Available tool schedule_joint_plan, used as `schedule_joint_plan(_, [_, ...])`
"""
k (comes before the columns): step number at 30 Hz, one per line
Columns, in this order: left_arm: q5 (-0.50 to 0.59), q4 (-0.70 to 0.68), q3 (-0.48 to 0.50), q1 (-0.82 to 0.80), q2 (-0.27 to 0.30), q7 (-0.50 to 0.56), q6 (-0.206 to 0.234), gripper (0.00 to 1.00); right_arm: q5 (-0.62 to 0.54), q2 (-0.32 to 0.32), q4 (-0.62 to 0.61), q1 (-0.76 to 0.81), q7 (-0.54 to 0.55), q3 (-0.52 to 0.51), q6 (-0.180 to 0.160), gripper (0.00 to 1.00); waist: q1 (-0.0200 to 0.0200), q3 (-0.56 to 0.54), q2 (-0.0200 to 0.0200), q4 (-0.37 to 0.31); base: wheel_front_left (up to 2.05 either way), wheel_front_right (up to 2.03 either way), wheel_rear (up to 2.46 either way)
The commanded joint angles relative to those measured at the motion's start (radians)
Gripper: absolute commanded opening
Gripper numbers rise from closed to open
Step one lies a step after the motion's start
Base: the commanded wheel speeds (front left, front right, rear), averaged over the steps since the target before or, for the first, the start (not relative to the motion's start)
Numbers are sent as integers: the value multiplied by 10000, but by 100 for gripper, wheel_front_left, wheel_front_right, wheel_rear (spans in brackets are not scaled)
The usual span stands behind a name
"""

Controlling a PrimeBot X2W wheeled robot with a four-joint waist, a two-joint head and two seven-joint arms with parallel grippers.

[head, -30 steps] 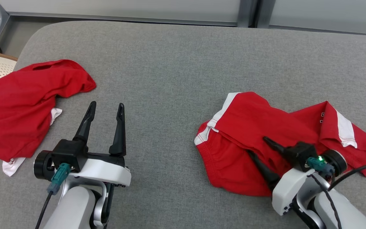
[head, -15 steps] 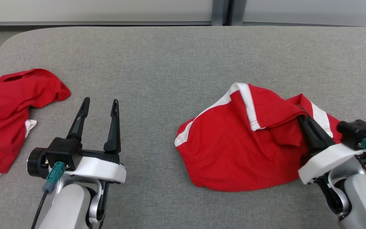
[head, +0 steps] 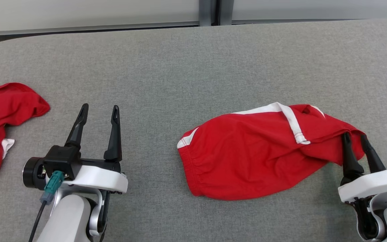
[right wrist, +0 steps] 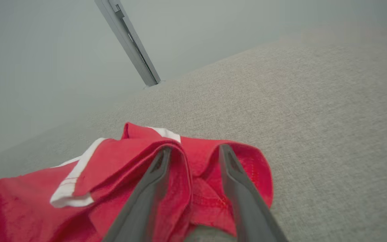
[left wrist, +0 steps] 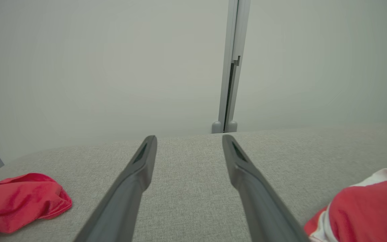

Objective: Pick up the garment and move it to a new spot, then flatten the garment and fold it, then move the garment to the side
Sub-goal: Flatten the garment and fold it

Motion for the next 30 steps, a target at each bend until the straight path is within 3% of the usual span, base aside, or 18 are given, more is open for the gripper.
schedule_joint_plan(1, [27,17,112,53,67,-13,49,100,76,-59,-90,-23,-241,-84,2,100,0,-55,0,-123,0,0,0])
schedule_joint_plan(8, [-36,12,298,415,149,-12,211,100,-450,-516,-809,-31,-719,-66,2,100,0,-421,0,-362,0,0,0])
schedule_joint_plan(14, [-8,-29,329,685,261,4,332,100,-1391,-820,-1624,154,-484,265,2,100,0,-792,0,-498,0,0,0])
schedule_joint_plan(19, [12,-86,205,1148,385,158,369,100,-1995,-782,-2441,678,95,706,2,100,0,-1318,0,-663,0,0,0])
schedule_joint_plan(30, [-157,-334,74,2073,512,478,533,100,-2149,-339,-3214,1786,584,1011,2,100,0,-1897,0,-787,0,0,0])
